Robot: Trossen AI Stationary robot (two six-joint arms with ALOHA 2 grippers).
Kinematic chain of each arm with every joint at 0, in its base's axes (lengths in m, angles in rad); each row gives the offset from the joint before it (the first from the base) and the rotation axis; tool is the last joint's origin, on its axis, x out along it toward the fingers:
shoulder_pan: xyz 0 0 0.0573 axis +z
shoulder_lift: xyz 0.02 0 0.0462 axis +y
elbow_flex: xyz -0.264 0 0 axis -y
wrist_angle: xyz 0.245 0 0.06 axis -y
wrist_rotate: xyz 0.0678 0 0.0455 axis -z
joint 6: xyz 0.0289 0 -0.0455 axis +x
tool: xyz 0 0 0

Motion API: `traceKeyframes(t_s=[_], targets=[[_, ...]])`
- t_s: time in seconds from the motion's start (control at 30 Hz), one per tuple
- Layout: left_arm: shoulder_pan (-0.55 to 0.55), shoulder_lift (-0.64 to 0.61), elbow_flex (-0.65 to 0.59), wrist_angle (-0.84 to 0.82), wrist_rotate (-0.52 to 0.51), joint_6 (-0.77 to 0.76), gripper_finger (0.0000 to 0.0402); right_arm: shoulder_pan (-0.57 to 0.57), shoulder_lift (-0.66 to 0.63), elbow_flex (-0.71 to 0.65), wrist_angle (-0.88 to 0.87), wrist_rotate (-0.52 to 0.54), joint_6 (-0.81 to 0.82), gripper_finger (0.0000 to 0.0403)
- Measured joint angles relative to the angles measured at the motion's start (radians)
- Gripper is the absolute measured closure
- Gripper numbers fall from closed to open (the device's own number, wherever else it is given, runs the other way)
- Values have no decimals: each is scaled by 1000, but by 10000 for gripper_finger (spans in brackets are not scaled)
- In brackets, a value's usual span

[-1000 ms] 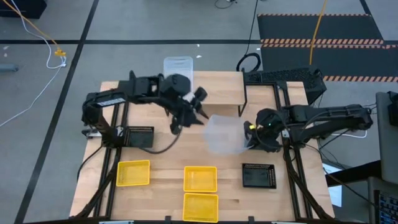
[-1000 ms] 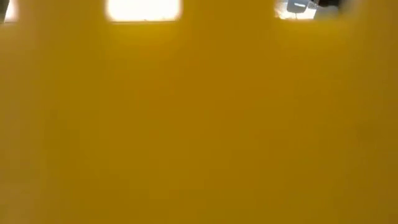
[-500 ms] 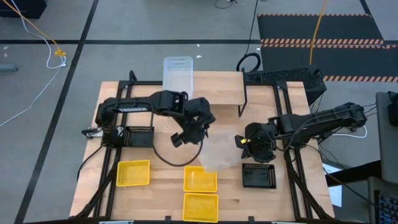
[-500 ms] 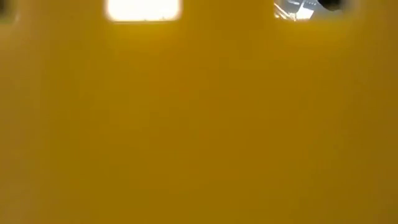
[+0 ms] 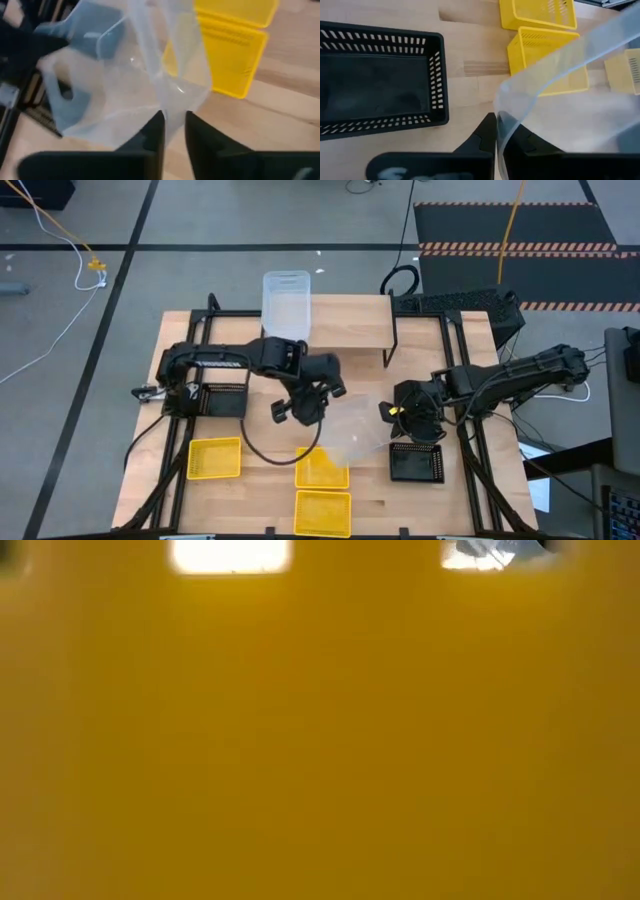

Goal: Stack baskets on shelf by color
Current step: Stack the transparent bin on top of the transparent bin on the shelf

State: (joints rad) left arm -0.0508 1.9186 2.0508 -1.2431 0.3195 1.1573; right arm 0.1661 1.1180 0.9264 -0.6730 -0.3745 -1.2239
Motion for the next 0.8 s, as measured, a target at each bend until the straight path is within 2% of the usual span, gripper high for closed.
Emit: traceKeyframes(t_s=[0.1,0.23,0.37,0.5,0.67,0.8], targets=[[-14,0,-2,-14,22,25,385,0,-1,0,-2,3,0,398],[-29,1,-2,-11,13,63,380,0,0,0,1,3,35,396],[-43,1,-2,-4,-54,72,379,0,-1,0,3,2,252,383],[-44,1,-2,-5,-165,81,387,0,-12,0,-8,0,391,364],[-43,1,-2,18,-234,108,388,-1,-32,0,-2,-82,586,345],[-43,1,-2,27,-268,144,389,-1,-67,0,23,-90,652,340]])
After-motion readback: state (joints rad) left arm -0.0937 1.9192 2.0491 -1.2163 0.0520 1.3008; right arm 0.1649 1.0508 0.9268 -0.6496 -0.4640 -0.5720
